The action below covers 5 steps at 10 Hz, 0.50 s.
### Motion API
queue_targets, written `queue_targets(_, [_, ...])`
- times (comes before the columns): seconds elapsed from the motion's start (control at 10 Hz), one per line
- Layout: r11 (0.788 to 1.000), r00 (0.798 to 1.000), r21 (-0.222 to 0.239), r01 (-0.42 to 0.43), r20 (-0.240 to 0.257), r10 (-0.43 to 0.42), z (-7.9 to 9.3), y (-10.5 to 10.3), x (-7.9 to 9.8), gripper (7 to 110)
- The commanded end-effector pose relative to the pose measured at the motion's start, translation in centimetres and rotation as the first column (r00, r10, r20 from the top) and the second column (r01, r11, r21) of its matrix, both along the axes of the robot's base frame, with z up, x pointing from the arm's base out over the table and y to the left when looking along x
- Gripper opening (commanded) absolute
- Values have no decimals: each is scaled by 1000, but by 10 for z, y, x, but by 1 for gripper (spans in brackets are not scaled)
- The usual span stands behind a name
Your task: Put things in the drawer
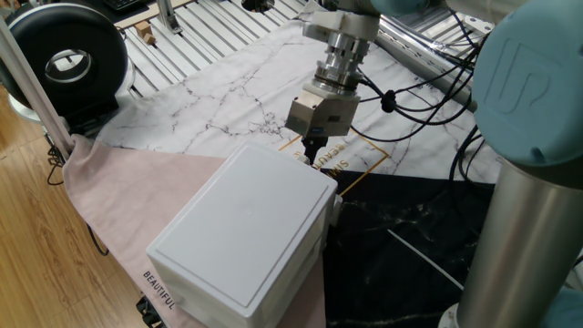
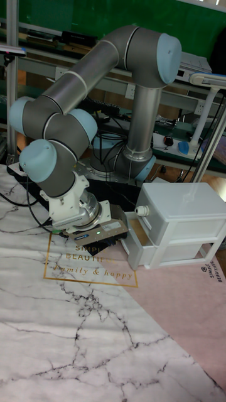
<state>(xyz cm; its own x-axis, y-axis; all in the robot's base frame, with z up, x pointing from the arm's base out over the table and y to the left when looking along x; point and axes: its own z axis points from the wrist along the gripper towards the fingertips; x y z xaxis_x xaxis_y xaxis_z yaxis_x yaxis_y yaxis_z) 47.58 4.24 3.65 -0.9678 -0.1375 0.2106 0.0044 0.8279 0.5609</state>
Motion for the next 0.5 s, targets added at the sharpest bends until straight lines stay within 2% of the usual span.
queue_targets(0.0, [998,1000,-60,-14,2,14,-8,-9,-5,7])
queue_targets(0.1, [996,1000,-82,-21,2,21,-9,-13,-6,7])
queue_targets(0.4, [996,999,-90,-22,-34,19,-7,-8,-19,7])
